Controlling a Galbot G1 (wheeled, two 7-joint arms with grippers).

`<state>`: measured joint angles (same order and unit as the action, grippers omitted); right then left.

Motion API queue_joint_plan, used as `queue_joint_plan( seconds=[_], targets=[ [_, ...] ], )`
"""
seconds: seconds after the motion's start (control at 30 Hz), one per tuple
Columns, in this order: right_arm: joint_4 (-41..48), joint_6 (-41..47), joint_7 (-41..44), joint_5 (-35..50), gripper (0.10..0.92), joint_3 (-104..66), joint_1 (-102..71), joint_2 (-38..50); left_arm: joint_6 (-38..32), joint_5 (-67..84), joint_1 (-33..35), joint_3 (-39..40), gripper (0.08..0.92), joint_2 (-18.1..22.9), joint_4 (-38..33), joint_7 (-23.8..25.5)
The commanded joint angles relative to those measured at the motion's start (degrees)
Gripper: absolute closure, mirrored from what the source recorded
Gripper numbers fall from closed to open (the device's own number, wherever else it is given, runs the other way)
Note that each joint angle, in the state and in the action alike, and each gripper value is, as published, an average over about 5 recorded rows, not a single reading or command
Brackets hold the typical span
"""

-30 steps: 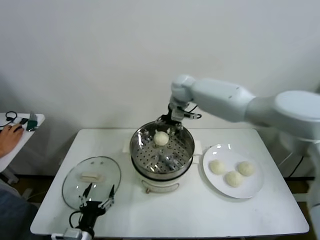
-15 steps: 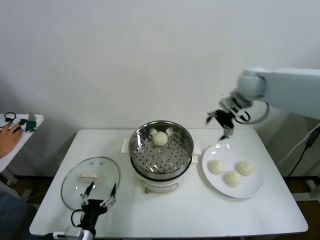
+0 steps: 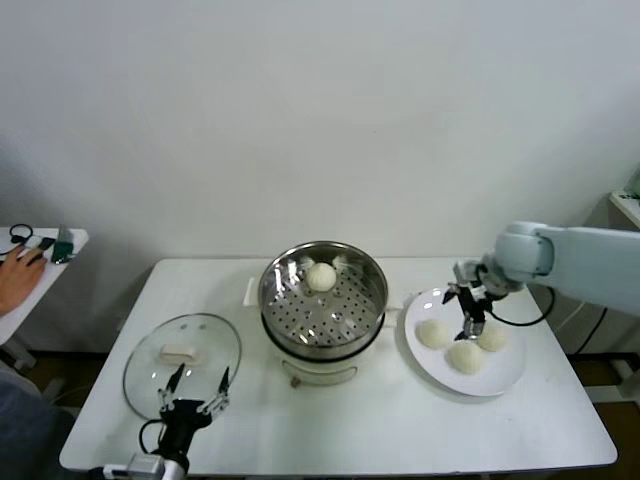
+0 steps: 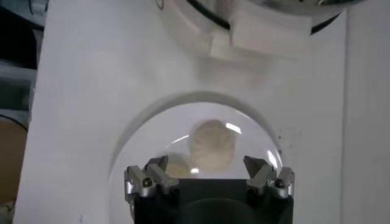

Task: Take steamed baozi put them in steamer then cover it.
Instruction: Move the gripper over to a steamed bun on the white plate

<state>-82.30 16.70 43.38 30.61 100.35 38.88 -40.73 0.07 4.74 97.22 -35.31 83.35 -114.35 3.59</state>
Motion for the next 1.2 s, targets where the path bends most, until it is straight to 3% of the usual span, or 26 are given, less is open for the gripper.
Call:
queue_joint_plan(
  seconds=[0.03,0.5,0.63,1.2],
  targets=[
    [8.3,5.3,-2.1,-4.1,0.203,-11.1,-14.9,-1.6,0.0,0.0,-0.1,-0.3,0.177,0.1,0.4,0.0],
    [16.3,4.2,-1.1,-4.6,0.204,-15.5,-20.9,-7.5,-0.1,0.1,-0.4,-0.6,0.177,0.2,1.3,0.0],
    [17.5,4.2,-0.9,-4.7,0.238,-16.0,-21.6,-8.2,-0.2,0.2,-0.4,-0.7,0.177,0.2,1.3,0.0],
    [15.2,2.1,1.8,-2.0,0.336,-14.1,-14.6,-6.3,-0.5,0.0,0.1,-0.3,0.177,0.0,0.9,0.0]
  ],
)
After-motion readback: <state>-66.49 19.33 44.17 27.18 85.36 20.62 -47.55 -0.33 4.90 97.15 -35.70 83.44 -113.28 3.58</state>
